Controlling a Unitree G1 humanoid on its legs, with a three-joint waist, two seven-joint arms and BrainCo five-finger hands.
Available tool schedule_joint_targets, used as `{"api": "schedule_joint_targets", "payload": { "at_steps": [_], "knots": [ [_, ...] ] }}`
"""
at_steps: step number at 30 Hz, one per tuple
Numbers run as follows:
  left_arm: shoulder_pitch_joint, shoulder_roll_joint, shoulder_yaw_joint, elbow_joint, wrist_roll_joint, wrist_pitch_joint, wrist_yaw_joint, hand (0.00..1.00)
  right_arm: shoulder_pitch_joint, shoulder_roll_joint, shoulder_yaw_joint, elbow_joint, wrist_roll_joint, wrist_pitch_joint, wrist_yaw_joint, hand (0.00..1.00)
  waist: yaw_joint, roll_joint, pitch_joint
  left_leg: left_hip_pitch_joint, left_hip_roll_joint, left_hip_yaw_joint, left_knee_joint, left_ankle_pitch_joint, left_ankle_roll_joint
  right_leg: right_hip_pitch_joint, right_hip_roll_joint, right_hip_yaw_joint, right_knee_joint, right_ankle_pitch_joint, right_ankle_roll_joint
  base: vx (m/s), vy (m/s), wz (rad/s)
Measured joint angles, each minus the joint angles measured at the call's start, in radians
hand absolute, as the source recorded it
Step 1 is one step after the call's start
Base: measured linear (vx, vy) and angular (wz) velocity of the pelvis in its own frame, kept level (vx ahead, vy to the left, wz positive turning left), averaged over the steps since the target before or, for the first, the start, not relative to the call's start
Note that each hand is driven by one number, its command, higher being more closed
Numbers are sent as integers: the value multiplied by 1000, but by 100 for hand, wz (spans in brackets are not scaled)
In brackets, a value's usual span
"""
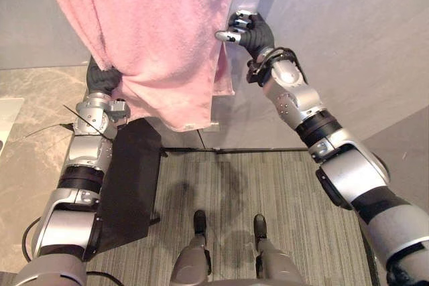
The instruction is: Organize washtable
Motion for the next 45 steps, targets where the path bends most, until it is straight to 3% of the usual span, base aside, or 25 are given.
{"api": "schedule_joint_targets", "payload": {
  "at_steps": [10,11,18,23,45],
  "knots": [
    [-27,-37,-2,30,8,0,4,100,-3,57,16,38,-29,-8,-2,0,1,0,0,8,0,-16,6,3,-3,24,0,-11,-18,2,-2,11,-5,4],
    [-27,-38,-2,30,8,-1,6,100,-4,62,16,42,-29,-8,-2,100,1,1,0,8,0,-17,6,3,-3,24,0,-11,-19,2,-2,0,0,0],
    [-28,-38,-3,31,16,0,16,100,-4,65,15,57,-56,-8,-7,100,0,1,-1,8,0,-21,5,3,-3,26,0,-16,-18,2,-2,0,0,0],
    [-28,-38,0,31,17,1,17,100,-3,20,-5,59,-105,-8,-7,100,-3,1,-1,8,-1,-21,5,3,-3,27,-1,-19,-18,2,-2,0,0,0],
    [-83,-38,28,121,8,32,17,100,-3,-11,-94,50,-105,-8,-30,100,-10,0,-1,9,-1,18,0,4,-3,4,-1,24,-15,12,4,-9,-6,-5]
  ]
}}
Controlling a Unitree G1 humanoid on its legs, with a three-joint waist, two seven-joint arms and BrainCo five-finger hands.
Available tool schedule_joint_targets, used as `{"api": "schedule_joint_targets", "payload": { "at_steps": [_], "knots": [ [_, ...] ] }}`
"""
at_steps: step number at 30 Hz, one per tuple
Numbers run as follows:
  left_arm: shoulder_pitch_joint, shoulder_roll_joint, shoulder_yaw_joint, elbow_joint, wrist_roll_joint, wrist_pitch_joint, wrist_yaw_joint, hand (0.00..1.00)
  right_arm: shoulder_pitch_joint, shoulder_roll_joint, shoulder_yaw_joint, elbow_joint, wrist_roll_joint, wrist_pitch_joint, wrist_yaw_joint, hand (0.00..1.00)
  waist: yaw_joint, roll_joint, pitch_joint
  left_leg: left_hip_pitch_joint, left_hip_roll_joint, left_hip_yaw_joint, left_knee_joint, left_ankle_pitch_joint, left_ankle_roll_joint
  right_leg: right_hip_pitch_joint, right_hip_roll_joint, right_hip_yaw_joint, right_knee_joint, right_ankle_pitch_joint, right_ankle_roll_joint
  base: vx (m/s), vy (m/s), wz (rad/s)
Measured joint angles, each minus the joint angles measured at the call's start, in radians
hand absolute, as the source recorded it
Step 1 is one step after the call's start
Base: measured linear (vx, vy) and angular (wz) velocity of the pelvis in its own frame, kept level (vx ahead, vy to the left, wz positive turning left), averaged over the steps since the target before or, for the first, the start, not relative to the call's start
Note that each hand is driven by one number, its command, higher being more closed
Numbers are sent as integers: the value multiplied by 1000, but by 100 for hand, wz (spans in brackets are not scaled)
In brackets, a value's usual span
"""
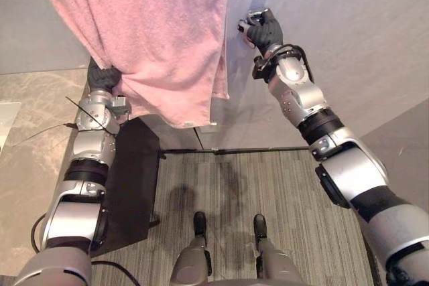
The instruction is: Organize washtable
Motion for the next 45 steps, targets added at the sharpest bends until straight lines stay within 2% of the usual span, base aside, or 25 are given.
{"api": "schedule_joint_targets", "payload": {
  "at_steps": [2,3,8,14,21,31,45],
  "knots": [
    [-4,0,-1,3,0,2,-1,100,0,0,-9,0,0,0,0,100,-4,0,0,0,0,4,0,0,0,-2,0,1,0,2,1,-10,-16,-5],
    [-12,0,-2,16,-1,2,-1,100,0,-3,-10,0,0,0,-1,0,-9,0,0,0,0,4,0,0,0,-2,0,1,0,2,1,0,0,0],
    [-31,0,-5,37,-1,3,-1,100,0,-22,-6,0,1,0,5,0,-23,-1,0,1,0,6,0,0,0,-2,0,2,-1,2,1,0,-5,-1],
    [-46,0,-30,37,0,4,-3,100,1,-32,6,0,47,-5,19,0,-22,-1,-1,3,1,9,0,0,0,-1,0,2,-3,8,1,0,-7,-1],
    [-46,0,-31,38,0,4,-4,100,4,-68,54,-1,50,-6,32,0,-22,-3,-2,6,1,13,4,1,2,0,0,5,-3,9,2,0,0,0],
    [-46,0,-41,66,0,4,-4,100,35,-70,104,-20,50,-9,54,0,-22,-4,-2,19,2,13,0,1,1,14,0,4,-7,8,2,0,0,0],
    [-87,-15,-81,87,2,2,-3,100,30,81,149,-38,-18,-13,42,0,-15,-7,-4,-1,1,-26,0,3,-1,17,0,-32,-8,7,2,-3,-7,7]
  ]
}}
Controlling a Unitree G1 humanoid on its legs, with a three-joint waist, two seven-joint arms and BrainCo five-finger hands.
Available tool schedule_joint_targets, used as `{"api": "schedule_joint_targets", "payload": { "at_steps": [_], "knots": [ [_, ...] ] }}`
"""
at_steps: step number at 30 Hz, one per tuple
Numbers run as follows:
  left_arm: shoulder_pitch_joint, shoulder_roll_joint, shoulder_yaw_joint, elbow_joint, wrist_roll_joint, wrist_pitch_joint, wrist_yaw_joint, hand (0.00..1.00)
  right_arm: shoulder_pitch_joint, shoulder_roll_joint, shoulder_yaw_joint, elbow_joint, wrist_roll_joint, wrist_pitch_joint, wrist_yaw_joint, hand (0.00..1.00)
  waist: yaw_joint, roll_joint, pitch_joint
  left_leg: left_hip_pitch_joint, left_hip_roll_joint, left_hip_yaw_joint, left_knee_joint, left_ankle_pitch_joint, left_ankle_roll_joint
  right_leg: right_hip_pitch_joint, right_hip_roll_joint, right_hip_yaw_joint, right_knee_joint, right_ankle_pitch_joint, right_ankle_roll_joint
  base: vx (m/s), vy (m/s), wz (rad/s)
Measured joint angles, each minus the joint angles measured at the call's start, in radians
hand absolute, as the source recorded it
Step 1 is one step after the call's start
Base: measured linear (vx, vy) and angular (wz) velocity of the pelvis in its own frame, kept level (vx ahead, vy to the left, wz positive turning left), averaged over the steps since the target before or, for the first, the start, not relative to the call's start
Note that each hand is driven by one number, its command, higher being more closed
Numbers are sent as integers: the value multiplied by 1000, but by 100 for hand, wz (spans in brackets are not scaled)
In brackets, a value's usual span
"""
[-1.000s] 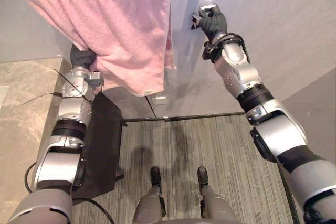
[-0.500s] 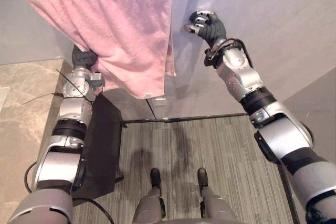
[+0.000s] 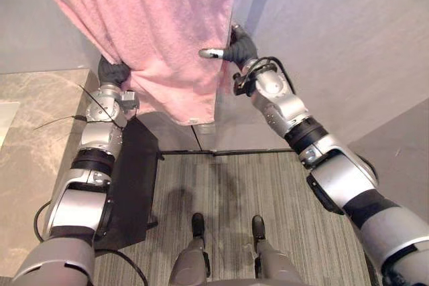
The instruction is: Organize washtable
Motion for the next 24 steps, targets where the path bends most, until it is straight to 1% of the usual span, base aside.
{"api": "schedule_joint_targets", "payload": {
  "at_steps": [4,5,12,18,22,24],
  "knots": [
    [-25,-16,-2,19,1,0,0,100,-14,25,0,38,-21,0,-13,0,0,0,0,-11,0,-18,0,5,-3,-1,0,-18,0,0,0,-31,-15,13],
    [-27,-19,-2,19,1,-1,0,100,-19,33,1,46,-23,1,-16,100,0,0,0,-15,0,-22,0,6,-4,-2,0,-21,0,-1,-1,-47,-12,9],
    [-27,-24,-2,18,-1,-2,4,100,-33,47,1,47,-59,1,-32,100,2,0,0,-16,0,-27,0,7,-4,0,0,-22,0,-1,-2,-22,-7,2],
    [-27,-24,-2,4,-3,-2,5,100,-33,26,-21,47,-92,2,-61,100,3,1,0,-19,-1,-34,0,7,-4,0,1,-27,0,-4,-3,-11,-17,3],
    [-27,-24,-5,-21,-10,0,4,100,-33,14,-39,47,-94,2,-61,100,4,1,0,-22,-1,-38,4,7,-4,-1,1,-30,0,-5,-4,-3,-5,1],
    [-27,-24,-26,-32,-12,0,2,100,-33,14,-52,47,-101,2,-62,100,6,1,-1,-22,-1,-39,5,7,-4,-1,1,-32,0,-5,-4,0,0,0]
  ]
}}
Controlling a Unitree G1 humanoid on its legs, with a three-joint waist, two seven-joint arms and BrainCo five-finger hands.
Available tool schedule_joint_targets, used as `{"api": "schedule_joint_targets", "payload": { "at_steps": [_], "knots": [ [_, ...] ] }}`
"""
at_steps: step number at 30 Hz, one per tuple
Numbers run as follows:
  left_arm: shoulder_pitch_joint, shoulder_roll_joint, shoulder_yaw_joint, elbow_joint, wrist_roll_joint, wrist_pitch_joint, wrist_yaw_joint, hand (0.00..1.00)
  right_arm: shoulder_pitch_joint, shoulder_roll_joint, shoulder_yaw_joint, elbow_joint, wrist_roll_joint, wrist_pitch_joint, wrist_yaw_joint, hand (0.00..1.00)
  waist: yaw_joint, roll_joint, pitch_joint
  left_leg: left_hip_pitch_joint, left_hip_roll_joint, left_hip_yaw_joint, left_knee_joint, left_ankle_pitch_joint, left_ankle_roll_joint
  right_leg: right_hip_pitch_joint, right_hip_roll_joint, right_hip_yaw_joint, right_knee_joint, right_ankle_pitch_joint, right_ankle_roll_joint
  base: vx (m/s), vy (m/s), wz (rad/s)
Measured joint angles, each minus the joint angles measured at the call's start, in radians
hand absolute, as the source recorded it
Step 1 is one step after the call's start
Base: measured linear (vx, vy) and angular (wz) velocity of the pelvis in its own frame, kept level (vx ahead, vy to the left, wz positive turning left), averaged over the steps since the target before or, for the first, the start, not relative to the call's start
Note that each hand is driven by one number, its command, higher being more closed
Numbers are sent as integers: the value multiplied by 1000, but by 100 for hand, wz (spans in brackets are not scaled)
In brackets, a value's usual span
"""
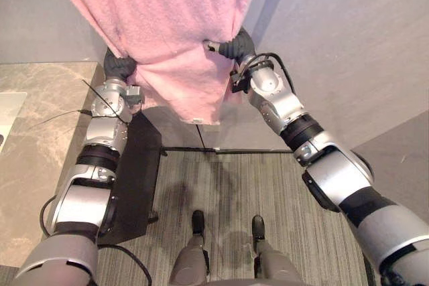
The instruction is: Organize washtable
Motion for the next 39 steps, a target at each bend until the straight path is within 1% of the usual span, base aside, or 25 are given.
{"api": "schedule_joint_targets", "payload": {
  "at_steps": [8,12,17,20,27,37,39],
  "knots": [
    [-32,0,-15,-27,-19,2,0,100,0,7,-26,-1,0,1,-3,100,-9,2,1,-8,-1,-16,1,6,1,0,0,-16,0,-2,-3,-11,-9,5],
    [-48,0,-15,-29,-19,2,1,100,0,9,-36,-1,1,2,-4,100,-10,8,2,-7,-3,-17,1,9,3,0,-1,-16,0,-2,-3,0,0,0],
    [-65,-3,-34,-29,-20,3,2,100,0,1,-36,-1,2,2,-20,100,-11,37,1,-6,-3,-15,1,9,4,1,-1,-16,0,-2,-3,0,0,0],
    [-76,-5,-34,-29,-20,3,2,100,0,-6,-37,-1,3,2,-20,100,-13,44,2,-1,-3,-7,1,9,4,2,-1,-13,0,-2,-2,-12,-17,-7],
    [-77,-41,-34,-29,-20,4,1,100,2,-37,-37,-1,12,2,-19,100,-16,46,2,11,-2,3,1,9,4,7,-1,-4,0,-2,-2,-1,-2,-4],
    [-75,-41,-34,-20,-20,6,-1,100,14,-40,-35,-1,13,2,-17,100,-13,46,2,17,-2,12,1,9,4,9,-2,8,0,-1,-3,-3,-3,-1],
    [-73,-41,-34,-14,-20,14,-1,100,16,-40,-34,-1,12,2,-16,100,-13,46,2,18,-2,13,1,9,4,9,-2,8,0,-1,-2,0,0,0]
  ]
}}
